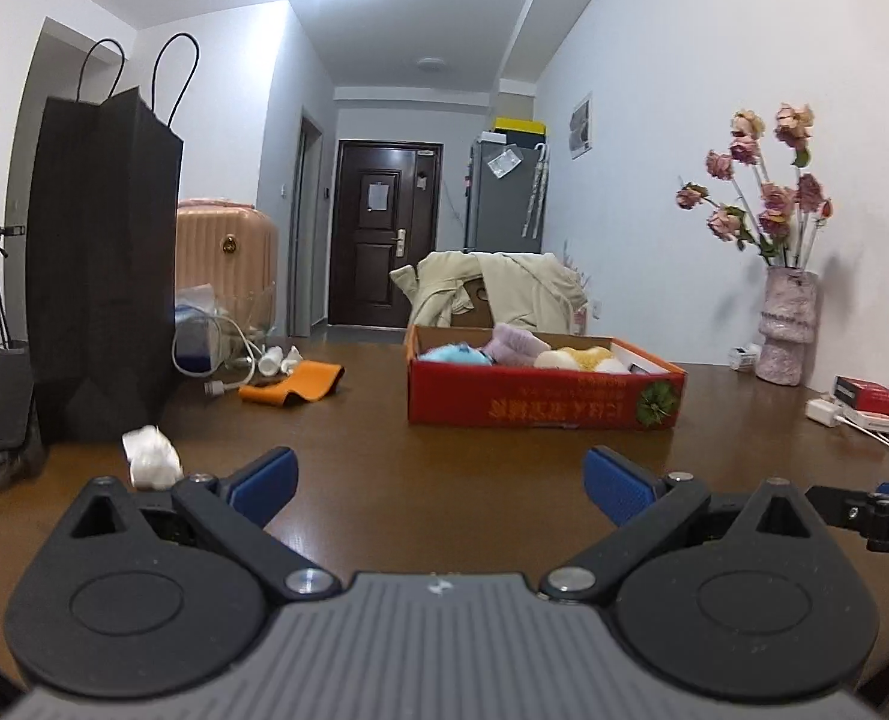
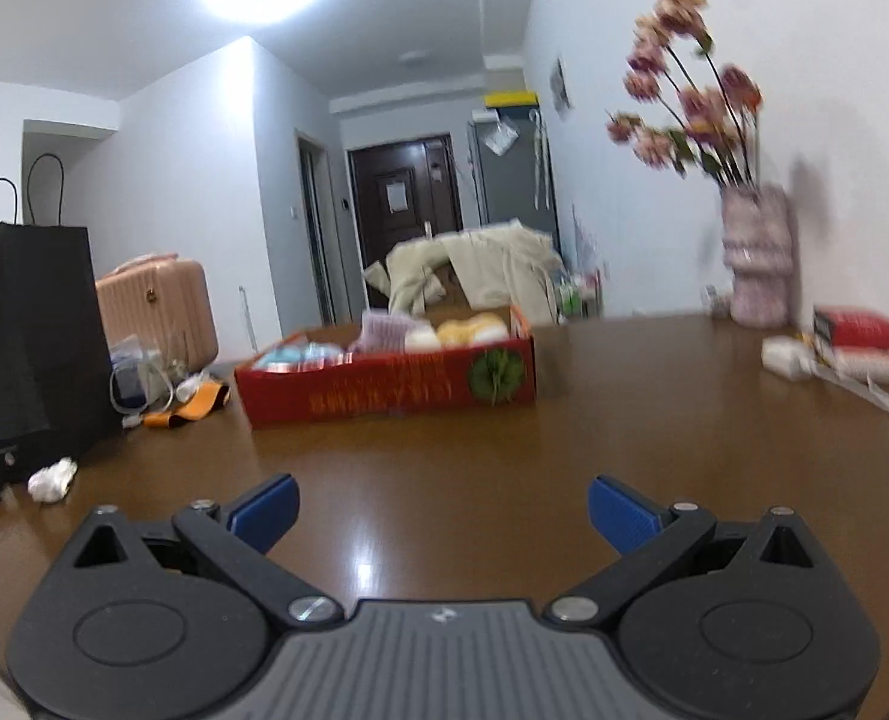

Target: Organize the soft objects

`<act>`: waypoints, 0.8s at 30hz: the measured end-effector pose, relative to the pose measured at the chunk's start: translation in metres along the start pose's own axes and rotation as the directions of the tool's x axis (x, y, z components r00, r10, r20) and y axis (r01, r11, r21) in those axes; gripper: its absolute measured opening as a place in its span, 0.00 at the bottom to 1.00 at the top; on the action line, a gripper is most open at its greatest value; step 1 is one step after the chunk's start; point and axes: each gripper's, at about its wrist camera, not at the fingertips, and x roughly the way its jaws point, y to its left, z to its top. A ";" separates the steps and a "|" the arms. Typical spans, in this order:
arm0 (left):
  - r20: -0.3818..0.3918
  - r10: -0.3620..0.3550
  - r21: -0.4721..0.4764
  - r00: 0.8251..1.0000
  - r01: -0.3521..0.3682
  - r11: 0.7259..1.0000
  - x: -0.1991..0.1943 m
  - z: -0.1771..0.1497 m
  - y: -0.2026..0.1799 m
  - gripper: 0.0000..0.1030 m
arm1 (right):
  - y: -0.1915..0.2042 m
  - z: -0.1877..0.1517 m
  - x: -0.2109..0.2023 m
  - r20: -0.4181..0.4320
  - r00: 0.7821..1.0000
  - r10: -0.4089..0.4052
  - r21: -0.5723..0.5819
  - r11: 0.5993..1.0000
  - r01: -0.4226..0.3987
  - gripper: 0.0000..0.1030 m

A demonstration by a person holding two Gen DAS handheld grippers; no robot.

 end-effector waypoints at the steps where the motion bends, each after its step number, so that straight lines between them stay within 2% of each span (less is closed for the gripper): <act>1: 0.008 0.001 0.015 1.000 -0.001 1.000 -0.004 -0.007 -0.001 1.00 | 0.000 -0.005 -0.004 -0.006 1.000 0.007 0.004 1.000 -0.007 1.00; 4: -0.004 -0.001 0.055 1.000 0.002 0.998 -0.005 -0.019 -0.006 1.00 | -0.001 -0.011 -0.007 -0.012 1.000 0.007 -0.008 1.000 -0.007 1.00; 7: -0.028 -0.004 0.041 1.000 0.005 0.999 -0.002 -0.021 -0.006 1.00 | -0.001 -0.010 -0.004 -0.031 1.000 0.002 -0.014 1.000 -0.002 1.00; 12: -0.015 0.004 0.032 1.000 -0.004 0.999 -0.003 -0.019 -0.003 1.00 | 0.004 -0.008 -0.005 -0.016 1.000 -0.006 -0.053 0.999 0.005 1.00; 24: -0.013 0.004 0.031 1.000 -0.004 1.000 -0.003 -0.019 -0.003 1.00 | 0.007 -0.007 -0.003 -0.020 0.999 0.032 -0.071 0.997 -0.033 1.00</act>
